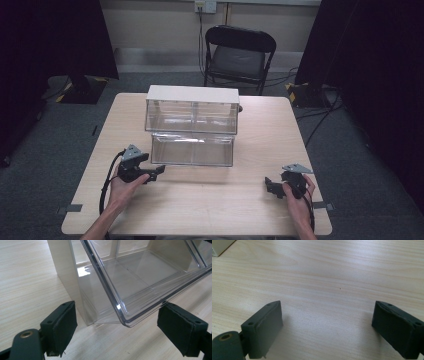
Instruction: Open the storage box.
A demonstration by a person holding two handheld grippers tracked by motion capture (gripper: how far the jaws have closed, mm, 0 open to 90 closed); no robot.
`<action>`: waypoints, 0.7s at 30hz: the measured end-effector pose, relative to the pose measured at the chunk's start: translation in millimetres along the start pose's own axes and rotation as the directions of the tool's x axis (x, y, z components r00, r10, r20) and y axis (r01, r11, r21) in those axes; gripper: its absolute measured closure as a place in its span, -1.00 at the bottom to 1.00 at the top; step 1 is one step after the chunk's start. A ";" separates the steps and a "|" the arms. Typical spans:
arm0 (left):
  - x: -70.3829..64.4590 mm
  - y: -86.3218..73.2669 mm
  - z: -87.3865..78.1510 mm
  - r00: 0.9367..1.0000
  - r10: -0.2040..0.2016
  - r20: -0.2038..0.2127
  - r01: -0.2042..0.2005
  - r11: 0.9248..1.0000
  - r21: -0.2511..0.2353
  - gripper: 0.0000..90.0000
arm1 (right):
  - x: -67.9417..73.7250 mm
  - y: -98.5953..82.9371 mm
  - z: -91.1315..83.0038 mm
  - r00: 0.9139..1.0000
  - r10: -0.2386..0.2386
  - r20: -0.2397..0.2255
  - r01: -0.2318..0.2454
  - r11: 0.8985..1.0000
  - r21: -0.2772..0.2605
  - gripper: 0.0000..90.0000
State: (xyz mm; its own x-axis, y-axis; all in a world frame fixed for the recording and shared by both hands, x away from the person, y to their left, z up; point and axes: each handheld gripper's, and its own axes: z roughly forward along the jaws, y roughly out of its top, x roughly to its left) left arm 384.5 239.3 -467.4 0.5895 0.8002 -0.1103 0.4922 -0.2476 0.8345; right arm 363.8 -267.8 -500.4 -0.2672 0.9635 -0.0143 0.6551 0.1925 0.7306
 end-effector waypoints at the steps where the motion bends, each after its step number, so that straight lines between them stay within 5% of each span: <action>1: 0.1 -0.1 -0.3 1.000 0.000 0.003 0.000 1.000 -0.003 -0.65 | 0.0 0.0 0.0 1.000 0.000 0.000 0.000 1.000 0.000 -0.80; 21: 0.2 -0.9 -5.2 1.000 0.010 0.020 -0.010 1.000 -0.015 -0.59 | -0.1 0.1 0.1 1.000 -0.001 -0.001 0.001 1.000 0.000 -0.80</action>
State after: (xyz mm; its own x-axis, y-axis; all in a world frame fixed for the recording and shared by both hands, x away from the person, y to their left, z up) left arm 380.9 242.5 -465.4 0.6075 0.7863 -0.1126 0.4769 -0.2477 0.8434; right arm 363.9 -267.9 -500.4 -0.2682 0.9633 -0.0142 0.6549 0.1931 0.7307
